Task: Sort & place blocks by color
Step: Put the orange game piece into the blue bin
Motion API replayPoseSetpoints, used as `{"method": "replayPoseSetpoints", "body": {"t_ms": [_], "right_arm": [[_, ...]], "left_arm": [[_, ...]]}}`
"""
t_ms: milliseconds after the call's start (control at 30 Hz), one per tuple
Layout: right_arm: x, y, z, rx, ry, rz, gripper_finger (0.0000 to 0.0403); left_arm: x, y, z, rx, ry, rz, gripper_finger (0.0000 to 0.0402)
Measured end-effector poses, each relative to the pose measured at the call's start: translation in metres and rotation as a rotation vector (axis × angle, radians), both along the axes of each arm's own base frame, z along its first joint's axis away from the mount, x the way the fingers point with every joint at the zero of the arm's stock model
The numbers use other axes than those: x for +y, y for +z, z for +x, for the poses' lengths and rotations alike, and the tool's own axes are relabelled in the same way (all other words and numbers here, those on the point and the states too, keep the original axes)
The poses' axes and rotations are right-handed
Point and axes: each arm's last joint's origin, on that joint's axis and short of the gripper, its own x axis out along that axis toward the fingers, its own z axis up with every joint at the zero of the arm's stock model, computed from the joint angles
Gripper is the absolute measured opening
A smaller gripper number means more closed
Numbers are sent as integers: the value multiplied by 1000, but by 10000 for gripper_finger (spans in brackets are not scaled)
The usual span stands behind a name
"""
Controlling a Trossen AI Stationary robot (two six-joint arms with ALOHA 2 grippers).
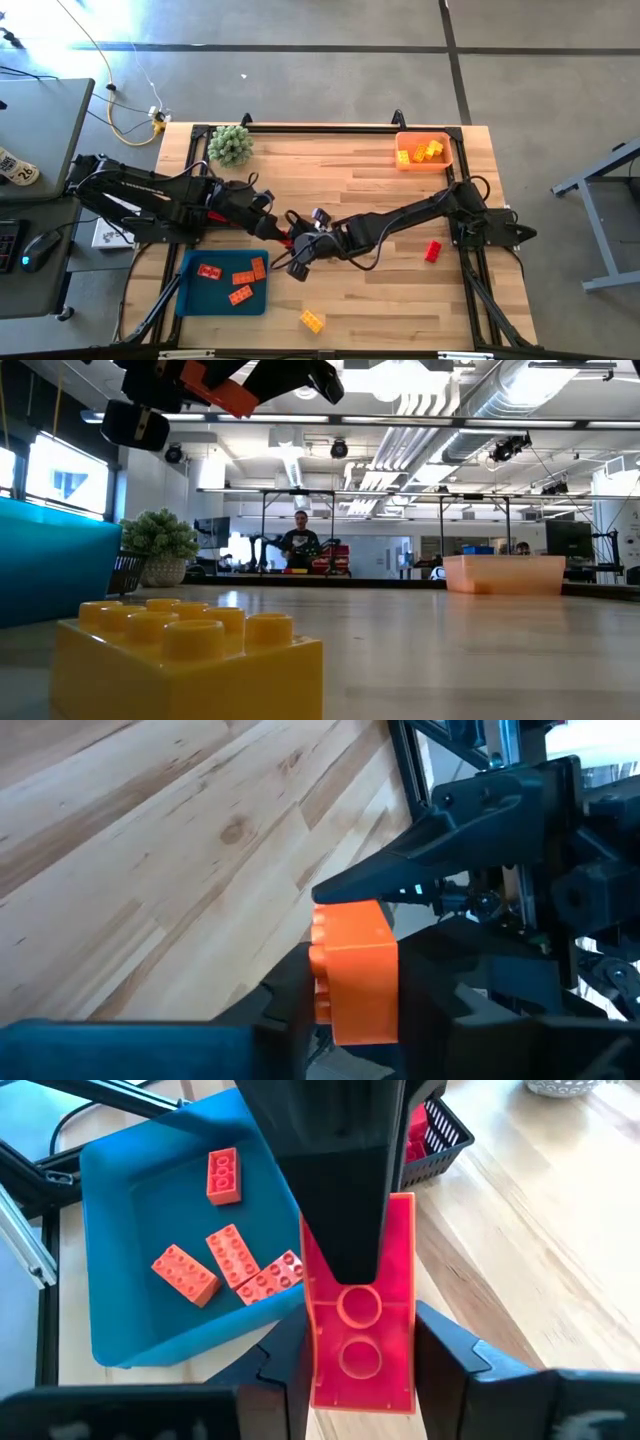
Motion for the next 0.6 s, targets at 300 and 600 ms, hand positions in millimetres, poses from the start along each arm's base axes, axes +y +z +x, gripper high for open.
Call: {"method": "replayPoseSetpoints", "body": {"t_ms": [300, 600], "right_arm": [[3, 1, 0, -7, -15, 163, 174], [21, -1, -7, 50, 18, 332, 221]], "left_arm": [[-3, -1, -1, 1, -60, 26, 70], [-23, -3, -5, 24, -181, 20, 74]]}}
